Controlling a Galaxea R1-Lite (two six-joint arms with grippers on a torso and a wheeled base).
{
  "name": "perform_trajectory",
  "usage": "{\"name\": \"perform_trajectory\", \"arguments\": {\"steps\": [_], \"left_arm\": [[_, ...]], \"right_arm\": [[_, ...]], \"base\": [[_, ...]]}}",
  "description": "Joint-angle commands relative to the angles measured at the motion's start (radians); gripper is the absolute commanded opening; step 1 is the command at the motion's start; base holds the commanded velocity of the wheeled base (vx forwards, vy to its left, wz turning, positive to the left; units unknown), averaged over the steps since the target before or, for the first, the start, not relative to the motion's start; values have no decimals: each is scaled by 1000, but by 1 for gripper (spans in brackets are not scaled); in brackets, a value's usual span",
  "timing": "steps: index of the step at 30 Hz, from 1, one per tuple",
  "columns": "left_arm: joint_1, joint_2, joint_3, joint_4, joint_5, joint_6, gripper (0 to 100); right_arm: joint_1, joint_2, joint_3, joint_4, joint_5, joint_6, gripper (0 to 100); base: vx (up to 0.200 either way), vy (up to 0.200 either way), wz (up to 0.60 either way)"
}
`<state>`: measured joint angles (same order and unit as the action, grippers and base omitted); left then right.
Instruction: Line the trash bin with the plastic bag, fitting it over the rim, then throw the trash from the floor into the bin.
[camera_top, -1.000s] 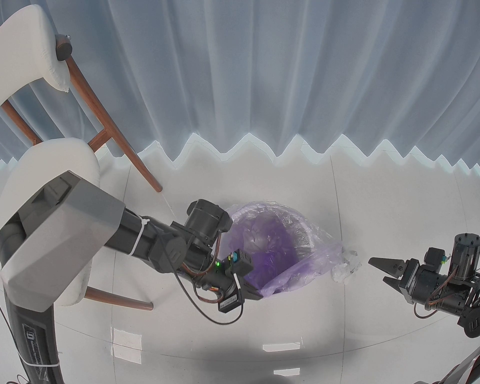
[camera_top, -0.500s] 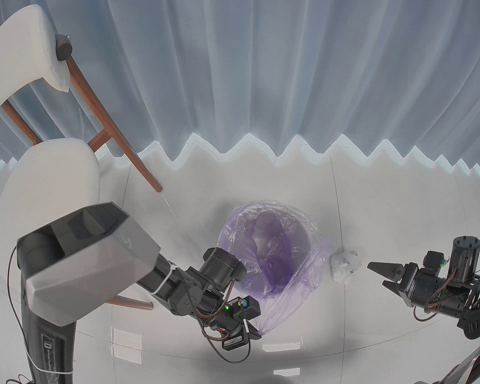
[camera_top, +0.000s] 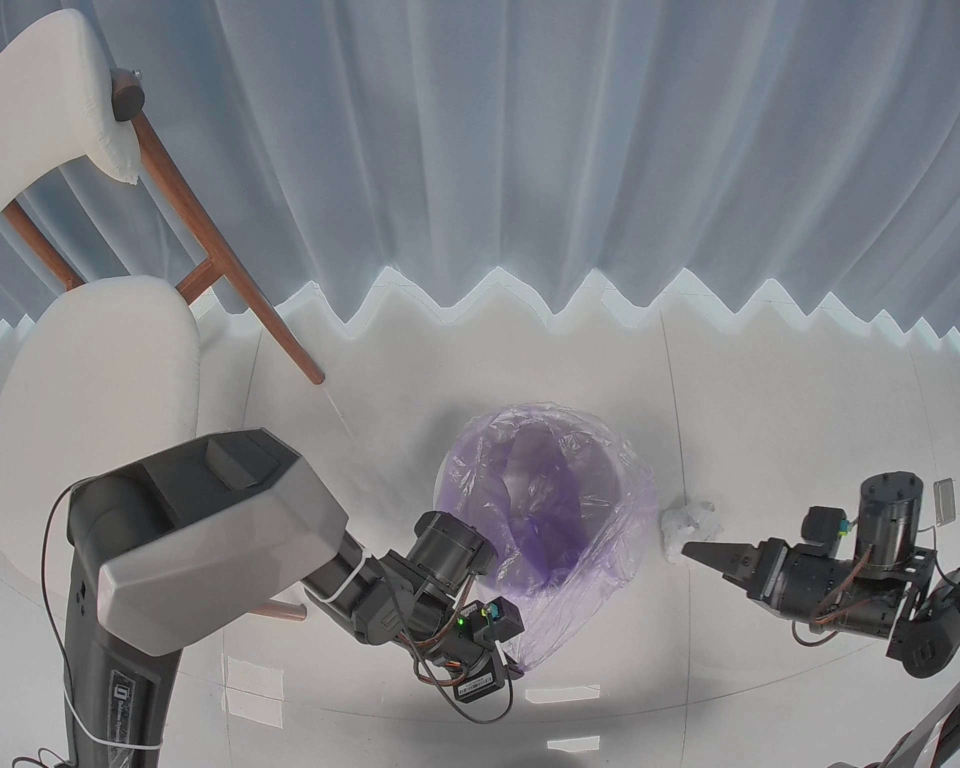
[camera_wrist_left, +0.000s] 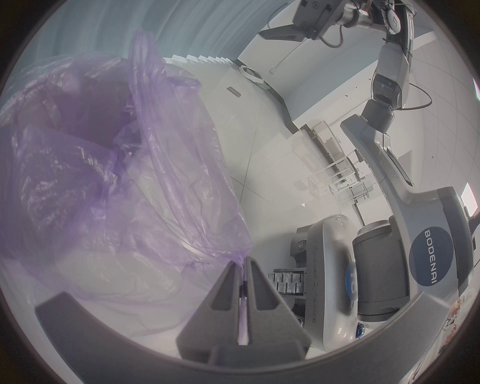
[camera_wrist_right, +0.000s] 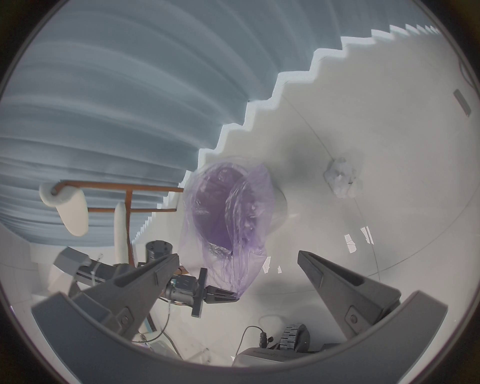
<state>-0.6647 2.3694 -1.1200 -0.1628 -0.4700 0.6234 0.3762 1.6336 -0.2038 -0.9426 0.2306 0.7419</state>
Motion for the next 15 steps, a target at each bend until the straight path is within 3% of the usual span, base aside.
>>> {"name": "perform_trajectory", "arguments": {"steps": [1,5,15], "left_arm": [[-13,-44,12,-3,-1,-5,0],[-19,-52,20,-15,1,-5,0],[-27,-61,52,-18,4,-7,0]], "right_arm": [[130,184,-140,65,-80,-26,100],[147,252,-276,197,-91,-116,100],[148,336,-546,433,-105,-151,100]], "base": [[0,0,0],[0,0,0],[0,0,0]]}}
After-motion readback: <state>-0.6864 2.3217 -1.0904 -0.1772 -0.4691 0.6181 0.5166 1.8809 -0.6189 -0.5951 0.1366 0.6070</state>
